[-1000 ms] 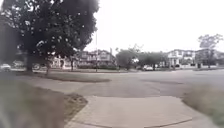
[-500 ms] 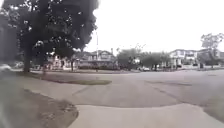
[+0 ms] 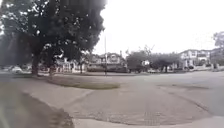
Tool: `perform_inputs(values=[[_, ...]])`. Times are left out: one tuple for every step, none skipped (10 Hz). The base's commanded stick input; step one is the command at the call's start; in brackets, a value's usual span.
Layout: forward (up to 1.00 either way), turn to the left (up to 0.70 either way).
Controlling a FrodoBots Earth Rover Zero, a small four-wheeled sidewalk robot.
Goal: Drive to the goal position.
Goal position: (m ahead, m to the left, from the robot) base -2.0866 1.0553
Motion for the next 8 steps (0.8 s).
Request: perform_inputs(values=[[1.00, 0.40], [1.00, 0.40], [1.00, 0.40], [1.00, 0.37], [1.00, 0.34], [1.00, 0.38], [1.00, 0.40], [1.00, 0.40]])
